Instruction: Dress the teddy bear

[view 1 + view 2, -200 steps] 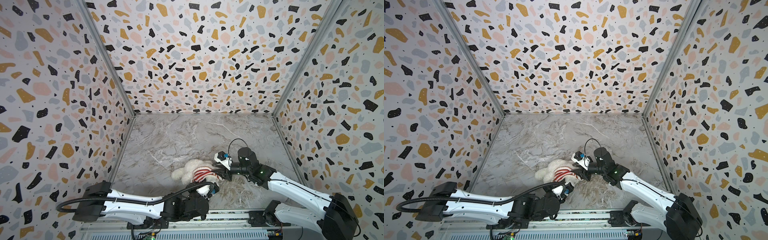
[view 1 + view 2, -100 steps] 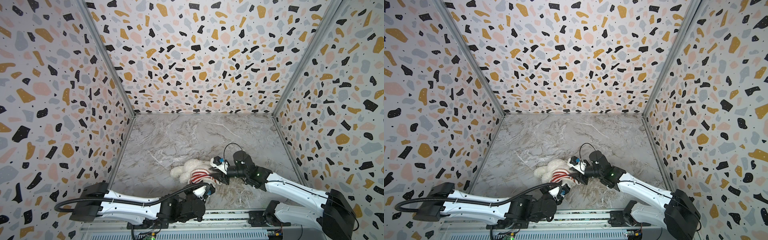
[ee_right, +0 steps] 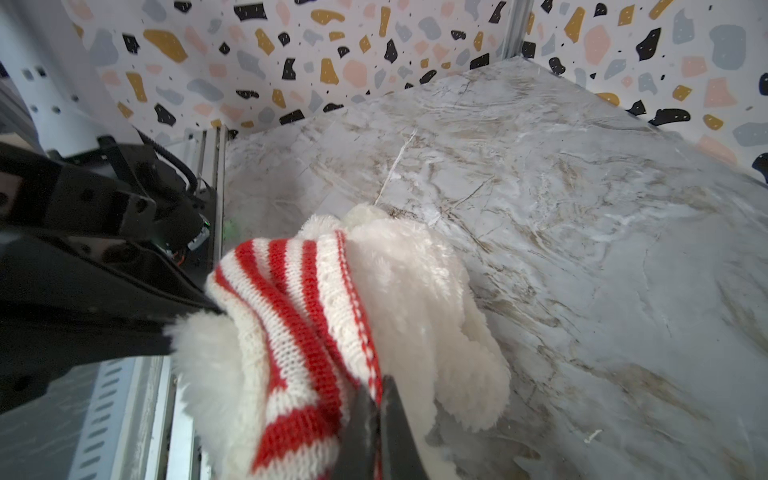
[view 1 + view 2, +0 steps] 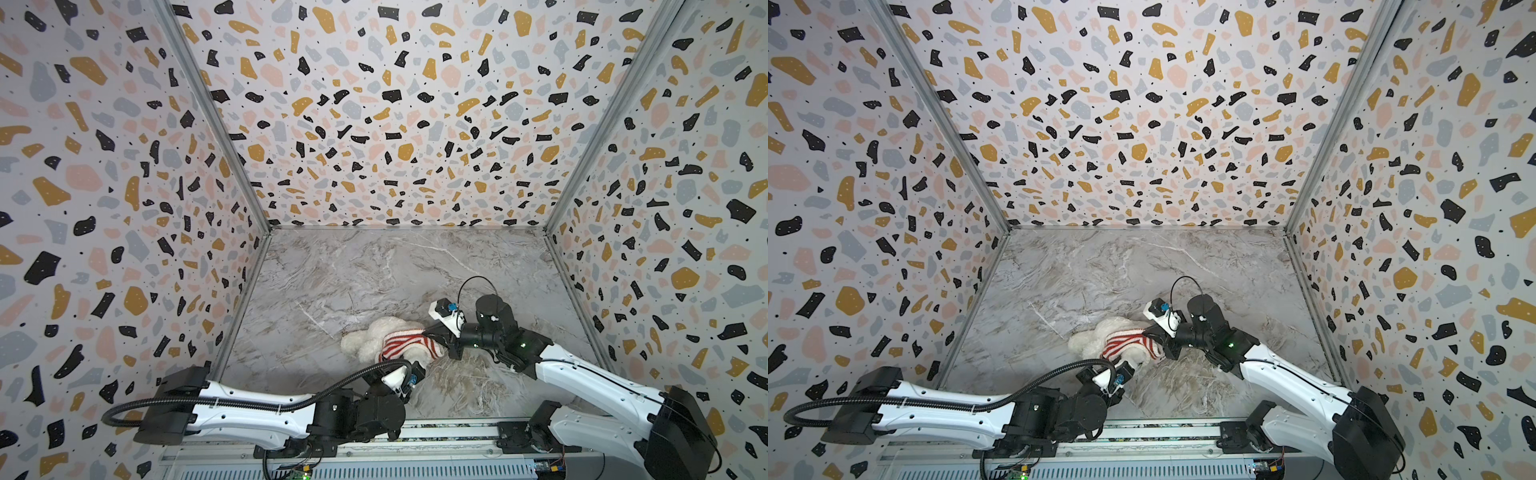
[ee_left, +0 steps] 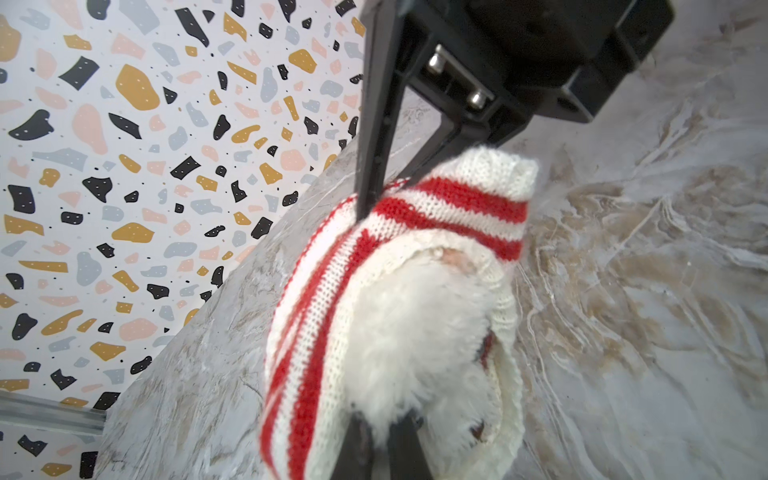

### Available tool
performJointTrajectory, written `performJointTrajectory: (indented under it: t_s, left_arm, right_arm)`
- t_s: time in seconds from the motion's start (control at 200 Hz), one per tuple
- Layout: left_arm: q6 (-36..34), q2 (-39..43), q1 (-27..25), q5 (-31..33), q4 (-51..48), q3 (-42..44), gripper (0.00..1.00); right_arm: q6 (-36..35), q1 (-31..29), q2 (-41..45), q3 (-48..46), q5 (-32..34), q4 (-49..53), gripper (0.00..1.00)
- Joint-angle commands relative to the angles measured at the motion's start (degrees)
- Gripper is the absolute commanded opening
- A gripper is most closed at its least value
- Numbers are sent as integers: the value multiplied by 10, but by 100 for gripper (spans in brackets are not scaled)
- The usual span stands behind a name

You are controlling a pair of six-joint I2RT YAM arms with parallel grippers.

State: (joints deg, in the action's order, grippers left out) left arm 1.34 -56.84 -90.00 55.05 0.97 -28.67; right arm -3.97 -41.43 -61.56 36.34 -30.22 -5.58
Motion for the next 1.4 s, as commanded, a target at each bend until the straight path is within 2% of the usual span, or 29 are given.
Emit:
performJointTrajectory:
  t_s: [0.0, 0.2, 0.43, 0.571, 0.681, 0.836, 0.936, 1.066, 1.196, 1.397]
  left_arm:
    - [15, 30, -3, 39, 9, 5, 0]
    - [19, 93, -3, 45, 8, 12, 0]
    - [17, 129, -3, 37, 12, 18, 0]
    - [9, 104, -4, 9, 26, 20, 0]
    - [4, 46, -3, -3, 25, 2, 0]
    - [-16, -10, -2, -17, 59, -11, 0]
    - [-22, -17, 0, -21, 66, -12, 0]
    - [-21, 8, 3, -44, 63, -14, 0]
    - [-12, 48, 5, -74, 47, -15, 0]
    - [9, 104, 5, -65, 25, -4, 0]
  right_arm:
    - [37, 39, -2, -12, 61, -11, 0]
    - [67, 67, -33, -20, 46, -41, 0]
    - [87, 87, -86, -27, -7, -79, 0]
    - [77, 65, -76, -25, -22, -91, 0]
    - [72, 43, -79, -10, -27, -85, 0]
    - [89, 19, -88, 1, -44, -107, 0]
    - [97, 5, -84, 7, -45, -115, 0]
    - [106, 22, -83, -4, -1, -110, 0]
    - [113, 86, -105, -18, -19, -109, 0]
    - [88, 88, -129, -9, -9, -86, 0]
